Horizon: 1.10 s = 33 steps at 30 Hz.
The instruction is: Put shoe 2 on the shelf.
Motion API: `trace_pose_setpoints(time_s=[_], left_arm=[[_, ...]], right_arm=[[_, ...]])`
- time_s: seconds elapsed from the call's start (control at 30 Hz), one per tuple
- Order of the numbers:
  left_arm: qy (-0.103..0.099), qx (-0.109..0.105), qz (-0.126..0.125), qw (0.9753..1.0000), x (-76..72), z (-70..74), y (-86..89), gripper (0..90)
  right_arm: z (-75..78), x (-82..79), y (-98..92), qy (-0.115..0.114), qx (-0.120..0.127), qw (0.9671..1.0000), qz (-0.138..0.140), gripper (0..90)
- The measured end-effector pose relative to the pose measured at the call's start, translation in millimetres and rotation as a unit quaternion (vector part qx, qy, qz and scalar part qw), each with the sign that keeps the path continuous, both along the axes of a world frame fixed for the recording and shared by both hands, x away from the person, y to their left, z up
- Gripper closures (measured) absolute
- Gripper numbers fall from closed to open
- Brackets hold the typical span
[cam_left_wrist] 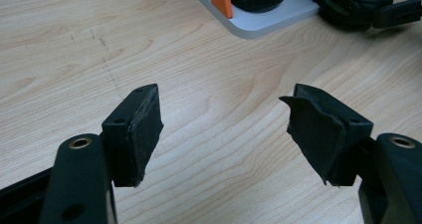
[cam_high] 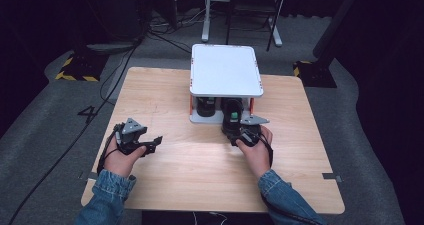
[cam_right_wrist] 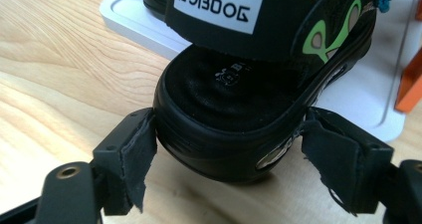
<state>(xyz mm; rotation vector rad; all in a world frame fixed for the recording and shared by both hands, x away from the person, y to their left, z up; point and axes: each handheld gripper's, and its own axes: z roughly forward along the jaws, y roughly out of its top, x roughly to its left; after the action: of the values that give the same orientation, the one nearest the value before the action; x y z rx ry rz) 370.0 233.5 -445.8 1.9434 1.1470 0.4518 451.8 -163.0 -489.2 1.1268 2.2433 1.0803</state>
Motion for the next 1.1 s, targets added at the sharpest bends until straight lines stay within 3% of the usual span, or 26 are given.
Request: trace_pose_setpoints(time_s=[0.07,0.17,0.23,0.4,0.6,0.93,1.03,1.07,1.1], left_arm=[[0.001,-0.001,0.005,1.0,-1.8,-0.5,1.4,29.8],[-0.002,0.0,0.006,1.0,-3.5,-0.1,1.8,29.8],[-0.003,-0.001,0.009,1.0,-6.7,0.7,3.5,29.8],[-0.002,0.002,0.013,0.9999,-9.9,-1.0,7.4,29.8],[0.004,0.002,0.024,0.9997,-15.2,-3.3,13.0,29.8],[0.006,0.007,0.018,0.9998,-13.9,-5.4,9.6,29.7],[0.005,0.006,0.012,0.9999,-11.9,-3.9,7.3,29.6],[0.005,0.003,0.011,0.9999,-11.4,-3.5,6.2,29.6],[0.003,0.005,0.009,0.9999,-10.3,-2.9,5.9,29.6]], right_arm=[[3.2,14.4,1.9,-0.004,-0.011,0.9999,0.006,25.0],[3.1,26.8,3.9,-0.001,-0.013,0.9999,0.01,25.1],[1.7,43.5,7.7,-0.006,-0.013,0.9997,0.02,25.1],[-1.0,61.8,13.0,-0.017,-0.025,0.9991,0.028,25.0],[-0.6,67.0,15.5,-0.032,-0.015,0.9994,0.004,28.7],[-1.8,74.6,25.7,-0.047,-0.026,0.9985,-0.015,30.1],[-1.2,72.1,18.4,-0.046,-0.006,0.9989,-0.007,39.3],[3.6,65.0,10.6,-0.042,0.013,0.999,-0.003,40.5],[3.6,65.0,10.6,-0.042,0.013,0.999,-0.003,40.5]])
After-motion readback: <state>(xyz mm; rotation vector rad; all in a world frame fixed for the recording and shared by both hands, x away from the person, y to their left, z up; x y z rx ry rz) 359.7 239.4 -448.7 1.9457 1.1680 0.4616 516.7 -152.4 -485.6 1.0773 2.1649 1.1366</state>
